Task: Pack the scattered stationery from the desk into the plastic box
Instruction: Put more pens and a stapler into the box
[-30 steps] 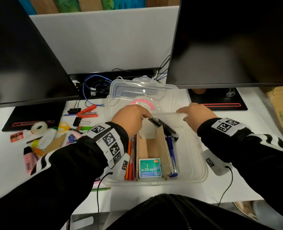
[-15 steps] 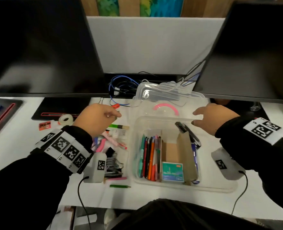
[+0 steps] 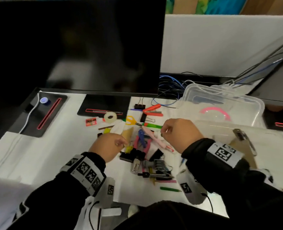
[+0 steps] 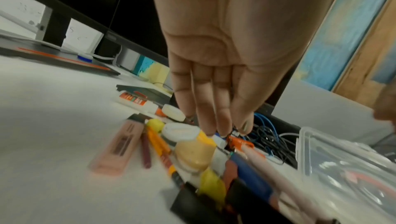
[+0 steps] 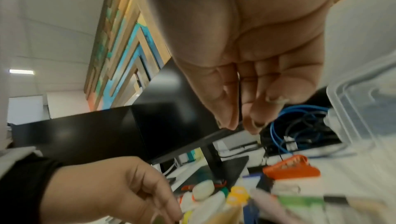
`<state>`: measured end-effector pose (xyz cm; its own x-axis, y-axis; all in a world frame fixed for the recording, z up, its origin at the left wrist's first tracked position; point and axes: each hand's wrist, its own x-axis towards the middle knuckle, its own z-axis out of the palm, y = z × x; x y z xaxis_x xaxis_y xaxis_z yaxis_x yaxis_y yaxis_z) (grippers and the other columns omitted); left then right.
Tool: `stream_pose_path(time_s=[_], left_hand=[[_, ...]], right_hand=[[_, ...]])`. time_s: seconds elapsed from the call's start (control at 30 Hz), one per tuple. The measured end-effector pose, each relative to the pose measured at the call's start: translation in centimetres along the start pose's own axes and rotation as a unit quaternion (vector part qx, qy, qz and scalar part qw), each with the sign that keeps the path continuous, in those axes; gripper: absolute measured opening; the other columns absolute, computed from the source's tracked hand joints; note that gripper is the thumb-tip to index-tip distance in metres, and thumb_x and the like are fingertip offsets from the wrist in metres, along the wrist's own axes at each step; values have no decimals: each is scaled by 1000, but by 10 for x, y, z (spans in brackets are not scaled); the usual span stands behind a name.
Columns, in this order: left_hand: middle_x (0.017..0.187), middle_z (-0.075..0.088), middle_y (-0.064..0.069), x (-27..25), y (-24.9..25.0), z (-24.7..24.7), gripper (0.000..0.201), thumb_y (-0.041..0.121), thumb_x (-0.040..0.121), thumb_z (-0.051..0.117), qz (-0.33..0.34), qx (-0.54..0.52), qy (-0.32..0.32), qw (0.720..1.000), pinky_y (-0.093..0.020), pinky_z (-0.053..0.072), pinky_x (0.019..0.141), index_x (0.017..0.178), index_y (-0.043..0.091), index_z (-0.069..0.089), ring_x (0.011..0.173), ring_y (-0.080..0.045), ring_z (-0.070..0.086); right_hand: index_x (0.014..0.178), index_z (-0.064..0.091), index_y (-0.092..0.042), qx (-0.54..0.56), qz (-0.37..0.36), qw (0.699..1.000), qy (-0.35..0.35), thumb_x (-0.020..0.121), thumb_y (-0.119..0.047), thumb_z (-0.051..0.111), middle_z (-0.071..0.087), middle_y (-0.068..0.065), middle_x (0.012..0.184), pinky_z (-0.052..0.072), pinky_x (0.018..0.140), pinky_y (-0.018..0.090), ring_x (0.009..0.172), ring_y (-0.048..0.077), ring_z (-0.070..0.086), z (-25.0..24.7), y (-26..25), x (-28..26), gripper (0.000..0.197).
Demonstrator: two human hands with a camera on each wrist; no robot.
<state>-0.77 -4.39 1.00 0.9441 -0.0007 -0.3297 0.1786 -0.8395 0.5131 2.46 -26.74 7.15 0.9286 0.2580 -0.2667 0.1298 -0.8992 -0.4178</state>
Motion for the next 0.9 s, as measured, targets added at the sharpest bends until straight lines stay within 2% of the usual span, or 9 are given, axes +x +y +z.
stream_pose_path(time_s=[0.1,0.17,0.23,0.3,0.37,0.5,0.57,0.77,0.9], left_hand=[[104,67,4,2,-20,13,21,12,87,59,14,-3,-35,999,-20,44,86,100,22,72,93,-13,61],[105,62,5,4,-28,22,22,12,86,61,29,4,-44,999,-13,37,80,104,23,70,90,-10,58],[106,56,6,6,-34,28,24,14,86,63,46,8,-56,997,-10,33,75,107,23,68,82,-6,50],[109,51,5,9,-37,32,27,17,84,65,58,5,-60,996,-15,36,77,111,24,64,80,-7,48],[112,48,4,13,-40,34,35,21,82,67,72,2,-67,995,-21,42,82,116,26,60,87,-11,51],[120,43,3,24,-39,40,53,24,80,66,77,46,-96,991,-28,44,89,130,29,49,105,-16,50],[121,41,3,31,-38,44,55,23,78,67,74,59,-100,990,-33,46,91,129,29,47,108,-18,49],[118,41,2,38,-43,47,47,19,76,69,78,38,-103,991,-33,45,91,119,23,52,104,-18,50],[114,39,4,32,-47,49,46,22,76,71,101,34,-92,990,-21,39,79,118,23,53,90,-12,46]], right_hand=[[108,65,-10,-13,52,997,-52,94,-17,47,65,8,113,46,88,29,105,26,59,30,-17,20,24],[120,57,-7,-28,84,993,-83,96,-17,46,60,12,121,44,91,28,111,27,57,45,-20,29,28],[123,53,-7,-32,116,989,-83,96,-16,46,56,13,124,44,91,28,113,27,55,59,-21,37,29],[121,53,-7,-31,135,987,-78,94,-15,49,56,14,123,45,91,29,113,27,55,70,-20,42,29],[121,52,-7,-26,146,985,-87,92,-15,52,56,14,123,45,93,30,112,28,55,80,-21,46,30],[117,57,-12,-42,117,983,-135,87,-23,59,57,9,119,46,90,29,109,25,56,96,-29,43,32],[115,59,-16,-60,89,982,-153,86,-29,58,58,6,116,45,87,28,107,23,56,106,-32,39,31],[122,50,-22,-83,60,988,-118,80,-34,63,48,4,122,44,93,35,114,25,50,125,-33,37,46],[123,51,-24,-100,63,984,-132,81,-36,62,46,6,121,44,90,35,111,27,51,127,-31,38,44]])
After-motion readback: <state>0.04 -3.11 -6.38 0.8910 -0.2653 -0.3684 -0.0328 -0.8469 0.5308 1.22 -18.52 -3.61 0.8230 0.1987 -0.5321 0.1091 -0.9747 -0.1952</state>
